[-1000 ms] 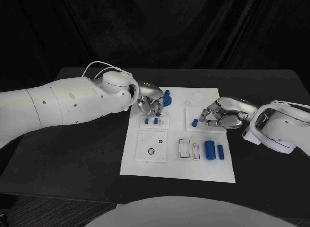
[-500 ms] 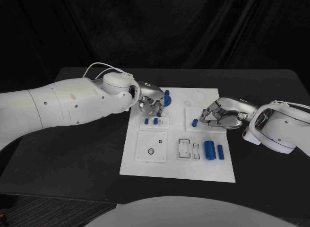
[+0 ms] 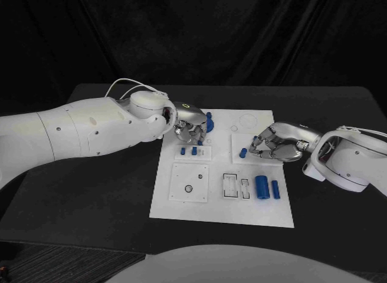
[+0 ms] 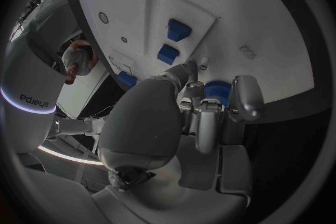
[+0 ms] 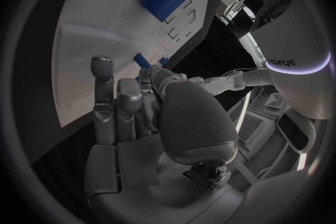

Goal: Assemble the parts on the task board

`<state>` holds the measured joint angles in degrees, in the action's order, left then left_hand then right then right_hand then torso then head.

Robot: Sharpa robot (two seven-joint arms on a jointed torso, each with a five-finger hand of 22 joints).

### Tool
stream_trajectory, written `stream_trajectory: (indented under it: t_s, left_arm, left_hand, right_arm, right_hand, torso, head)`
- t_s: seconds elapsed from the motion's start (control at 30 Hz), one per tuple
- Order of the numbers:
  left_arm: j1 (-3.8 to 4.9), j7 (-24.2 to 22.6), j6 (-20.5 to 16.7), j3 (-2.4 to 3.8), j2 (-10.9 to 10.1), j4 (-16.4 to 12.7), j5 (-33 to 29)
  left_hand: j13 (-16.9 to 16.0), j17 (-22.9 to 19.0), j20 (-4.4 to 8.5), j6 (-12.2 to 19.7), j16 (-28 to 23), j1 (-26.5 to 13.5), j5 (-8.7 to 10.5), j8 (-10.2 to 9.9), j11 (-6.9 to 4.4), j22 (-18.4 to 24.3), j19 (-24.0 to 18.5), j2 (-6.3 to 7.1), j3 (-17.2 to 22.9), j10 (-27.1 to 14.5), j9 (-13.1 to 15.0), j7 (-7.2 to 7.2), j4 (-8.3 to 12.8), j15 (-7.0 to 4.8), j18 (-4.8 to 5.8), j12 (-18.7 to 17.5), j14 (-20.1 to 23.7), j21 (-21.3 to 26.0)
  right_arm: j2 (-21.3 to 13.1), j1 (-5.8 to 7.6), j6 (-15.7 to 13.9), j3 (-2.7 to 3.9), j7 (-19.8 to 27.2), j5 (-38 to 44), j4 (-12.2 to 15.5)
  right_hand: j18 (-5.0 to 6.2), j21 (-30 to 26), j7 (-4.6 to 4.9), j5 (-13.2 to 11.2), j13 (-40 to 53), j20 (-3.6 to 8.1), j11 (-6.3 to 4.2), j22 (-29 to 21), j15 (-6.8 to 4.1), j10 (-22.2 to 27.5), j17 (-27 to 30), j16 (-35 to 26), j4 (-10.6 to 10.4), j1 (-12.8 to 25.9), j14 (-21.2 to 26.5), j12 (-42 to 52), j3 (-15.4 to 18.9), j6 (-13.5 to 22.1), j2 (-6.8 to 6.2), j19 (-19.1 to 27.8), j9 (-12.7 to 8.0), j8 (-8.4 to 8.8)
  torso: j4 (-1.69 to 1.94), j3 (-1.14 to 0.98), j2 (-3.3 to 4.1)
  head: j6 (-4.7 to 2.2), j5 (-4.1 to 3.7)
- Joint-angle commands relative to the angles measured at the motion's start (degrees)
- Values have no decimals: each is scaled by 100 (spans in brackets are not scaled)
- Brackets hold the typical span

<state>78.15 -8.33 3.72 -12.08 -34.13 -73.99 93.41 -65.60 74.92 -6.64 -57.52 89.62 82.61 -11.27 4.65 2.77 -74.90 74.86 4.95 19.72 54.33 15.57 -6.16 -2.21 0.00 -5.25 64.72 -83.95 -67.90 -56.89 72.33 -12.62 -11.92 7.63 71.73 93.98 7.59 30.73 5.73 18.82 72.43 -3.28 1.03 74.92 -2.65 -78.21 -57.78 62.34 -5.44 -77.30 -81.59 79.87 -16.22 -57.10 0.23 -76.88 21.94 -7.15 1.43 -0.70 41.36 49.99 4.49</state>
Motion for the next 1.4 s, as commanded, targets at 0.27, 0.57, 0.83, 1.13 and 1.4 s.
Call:
stream_trajectory:
  t_s: [0.27,0.57,0.83,1.13,1.4]
  left_arm:
    - [-17,-92,-67,-3,22,1,8]
    - [-19,-495,-851,-3,-89,80,8]
    - [-19,-671,-1322,-3,-148,70,8]
    - [-19,-755,-1596,-3,-246,44,8]
    - [-20,-815,-1764,-3,-456,-66,8]
  left_hand:
    - [-133,1458,7,-153,19,-26,27,112,-27,-873,9,-54,-17,222,106,55,30,12,41,145,-556,-108]
    - [-65,1502,13,-256,35,-110,-145,221,-83,-882,32,-138,-51,175,229,118,-8,-37,48,81,-599,-159]
    - [-23,1508,17,-277,38,-88,-282,279,-114,-904,81,-147,-43,140,298,142,32,-70,65,28,-605,-239]
    - [-36,1508,21,-306,38,-101,-325,324,-118,-919,116,-166,-44,196,343,144,32,-77,76,47,-605,-292]
    - [45,1508,21,-269,38,-156,-328,330,-124,-918,114,-156,-72,105,368,153,9,-81,76,-37,-605,-296]
  right_arm:
    - [-6,-19,21,2,-47,-2,3]
    - [-21,-20,30,2,-52,-2,3]
    - [-24,-21,39,2,-50,-2,2]
    - [-30,-22,49,2,-50,-2,6]
    - [-51,-23,56,2,-57,-2,12]
  right_hand:
    - [111,-15,2,11,-4,-23,11,332,-5,45,6,-23,23,-44,1,-24,-9,19,0,-30,6,-15]
    - [112,-22,3,25,-3,-23,12,331,-5,45,9,-25,31,-51,2,-24,-11,21,-6,-29,8,-15]
    - [114,-39,5,29,-13,-23,13,328,-4,53,19,-34,36,-52,5,-30,-11,24,-12,-26,9,-14]
    - [114,-43,5,27,-15,-23,13,328,-4,54,22,-37,36,-51,6,-31,-10,24,-14,-25,9,-15]
    - [114,-45,7,20,-14,-23,15,328,-3,53,21,-36,34,-46,7,-31,-7,23,-18,-25,11,-16]
  torso:
    - [3,-2,-2]
    - [2,1,0]
    - [13,5,8]
    - [9,5,4]
    - [11,0,-1]
  head:
    - [1,0]
    - [1,16]
    - [1,23]
    - [1,35]
    - [1,23]
